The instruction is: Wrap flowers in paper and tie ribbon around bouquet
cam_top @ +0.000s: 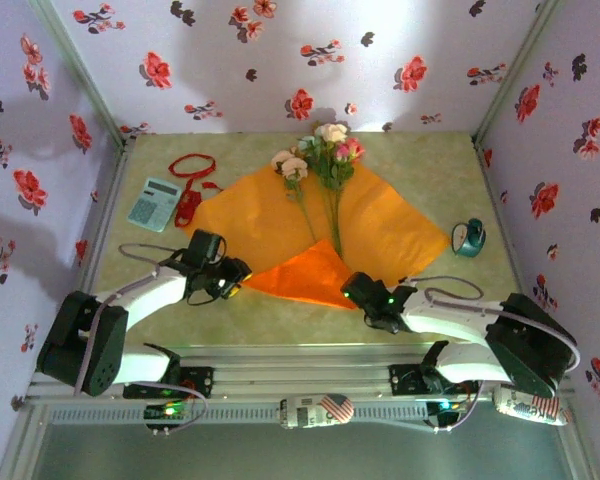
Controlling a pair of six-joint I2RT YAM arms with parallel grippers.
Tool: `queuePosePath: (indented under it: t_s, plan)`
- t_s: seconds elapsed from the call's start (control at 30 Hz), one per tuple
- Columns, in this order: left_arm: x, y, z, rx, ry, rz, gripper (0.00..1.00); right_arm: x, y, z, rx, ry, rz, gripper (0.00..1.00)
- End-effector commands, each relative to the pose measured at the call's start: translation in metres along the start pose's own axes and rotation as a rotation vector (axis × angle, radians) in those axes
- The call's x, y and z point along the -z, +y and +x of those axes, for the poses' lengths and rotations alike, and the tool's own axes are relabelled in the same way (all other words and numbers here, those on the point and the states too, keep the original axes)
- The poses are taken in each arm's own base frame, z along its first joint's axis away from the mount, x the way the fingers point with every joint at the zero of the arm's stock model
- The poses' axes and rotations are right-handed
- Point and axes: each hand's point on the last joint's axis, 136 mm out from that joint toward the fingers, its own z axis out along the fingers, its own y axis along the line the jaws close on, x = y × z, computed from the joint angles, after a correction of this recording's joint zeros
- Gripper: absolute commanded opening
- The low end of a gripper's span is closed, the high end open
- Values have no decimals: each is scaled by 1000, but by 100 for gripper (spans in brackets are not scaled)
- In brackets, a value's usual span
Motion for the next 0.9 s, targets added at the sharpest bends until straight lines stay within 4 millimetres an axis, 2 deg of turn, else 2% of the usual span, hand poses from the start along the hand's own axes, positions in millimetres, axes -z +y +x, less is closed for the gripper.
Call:
queuePosePath:
  t_s: [0.0, 0.1, 0.23, 0.3, 0.33, 0.43, 0.5, 0.6, 0.67, 0.7, 0.8, 0.87]
  plan:
    - [4, -11, -11, -85, -44, 43, 39, 3, -11, -17, 56, -55, 50, 0]
    - [1, -13, -10, -97, -40, 65, 29, 3, -10, -19, 62, -53, 54, 0]
    - [3, -4, -4, -125, -29, 49, 7, 2, -8, -21, 70, -47, 58, 0]
    - [6, 3, -1, -131, -21, 23, 0, 3, -10, -21, 73, -45, 70, 0]
    - [6, 8, 2, -129, -11, 6, 0, 3, -10, -21, 78, -41, 78, 7]
    - [7, 16, 11, -109, 4, 5, 0, 15, -12, -23, 108, -21, 121, 41]
    - [7, 16, 15, -108, 3, 17, 0, 32, -8, -30, 180, -30, 149, 52]
    - [5, 19, 18, -106, 9, 13, 0, 60, 11, -46, 339, -66, 152, 59]
    - [5, 19, 18, -110, 8, 12, 0, 68, 33, -47, 438, -50, 103, 62]
    - [6, 18, 18, -115, 7, 11, 0, 66, 42, -43, 463, -23, 81, 62]
    - [4, 17, 19, -139, 11, 6, 0, 40, 79, -24, 527, 137, -2, 63]
    - [2, 20, 20, -152, 18, -6, 0, 21, 112, -16, 557, 226, -55, 63]
